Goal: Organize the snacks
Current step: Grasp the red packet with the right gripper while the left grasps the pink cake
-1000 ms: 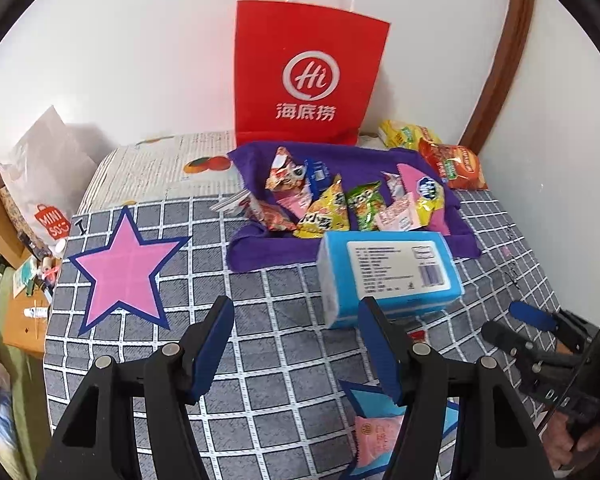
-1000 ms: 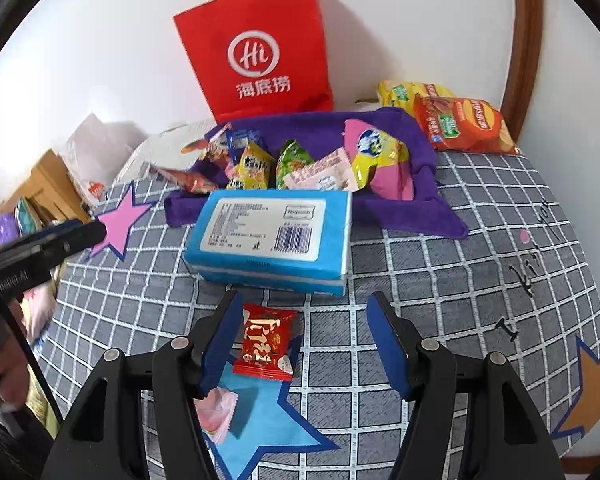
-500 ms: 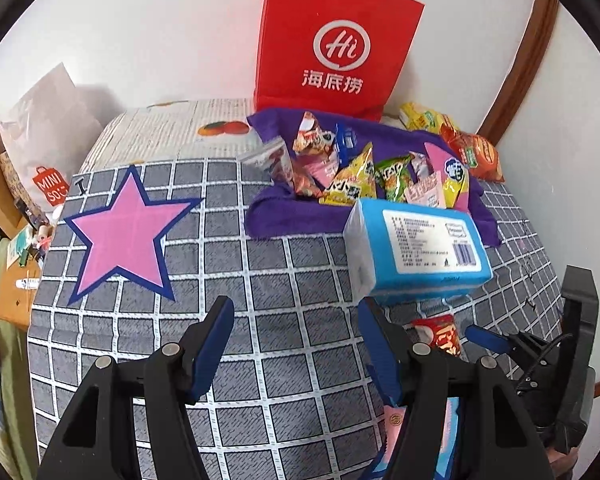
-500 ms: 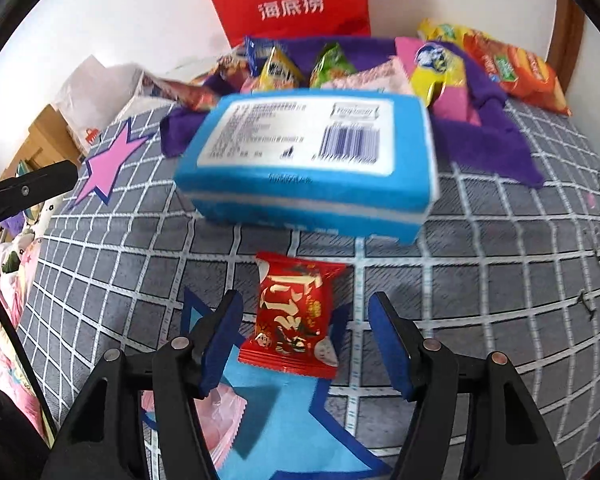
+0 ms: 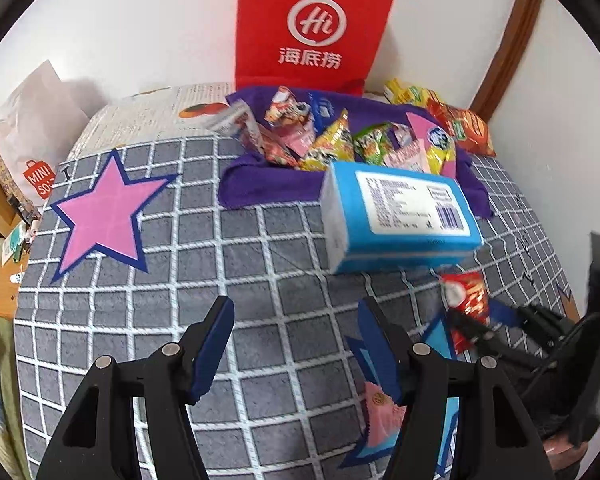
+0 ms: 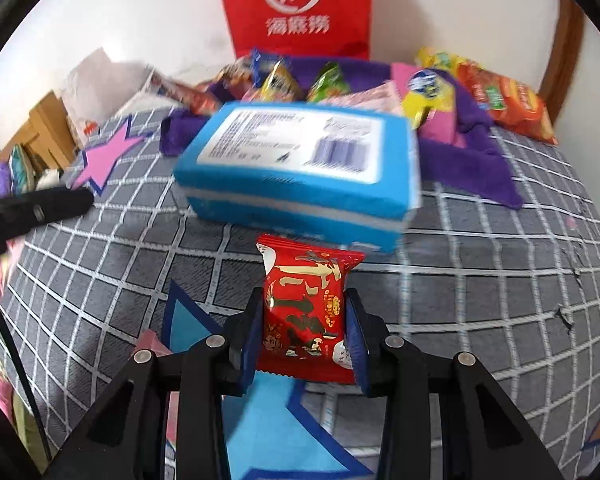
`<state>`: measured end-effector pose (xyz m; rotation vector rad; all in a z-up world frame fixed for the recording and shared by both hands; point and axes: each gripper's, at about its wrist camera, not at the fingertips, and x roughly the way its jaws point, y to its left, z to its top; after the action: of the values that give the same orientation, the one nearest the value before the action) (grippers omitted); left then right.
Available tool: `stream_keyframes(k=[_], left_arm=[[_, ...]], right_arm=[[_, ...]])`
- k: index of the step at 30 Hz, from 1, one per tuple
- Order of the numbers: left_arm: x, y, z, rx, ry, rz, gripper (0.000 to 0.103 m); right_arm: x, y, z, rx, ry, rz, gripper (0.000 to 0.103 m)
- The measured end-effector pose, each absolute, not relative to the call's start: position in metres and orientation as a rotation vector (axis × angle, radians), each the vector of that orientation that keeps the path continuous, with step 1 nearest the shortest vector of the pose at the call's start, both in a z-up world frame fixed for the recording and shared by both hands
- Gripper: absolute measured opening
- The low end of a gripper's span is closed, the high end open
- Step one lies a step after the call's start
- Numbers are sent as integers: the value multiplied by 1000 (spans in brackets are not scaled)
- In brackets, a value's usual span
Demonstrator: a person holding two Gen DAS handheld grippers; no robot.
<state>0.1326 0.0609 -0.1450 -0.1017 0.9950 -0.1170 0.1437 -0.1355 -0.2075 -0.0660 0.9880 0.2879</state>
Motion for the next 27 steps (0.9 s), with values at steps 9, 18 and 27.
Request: stream_keyframes(k=[9, 18, 27], left_arm=[[109, 29, -177, -105, 1073, -173, 62], [94, -2, -188, -129, 1102, -266, 62], [83, -30, -209, -19, 1088, -264, 74]], right_arm=[[126, -189, -197, 32, 951, 235, 38], [113, -215, -208, 90, 960, 213, 38], [104, -224, -218, 111, 978, 208, 38]])
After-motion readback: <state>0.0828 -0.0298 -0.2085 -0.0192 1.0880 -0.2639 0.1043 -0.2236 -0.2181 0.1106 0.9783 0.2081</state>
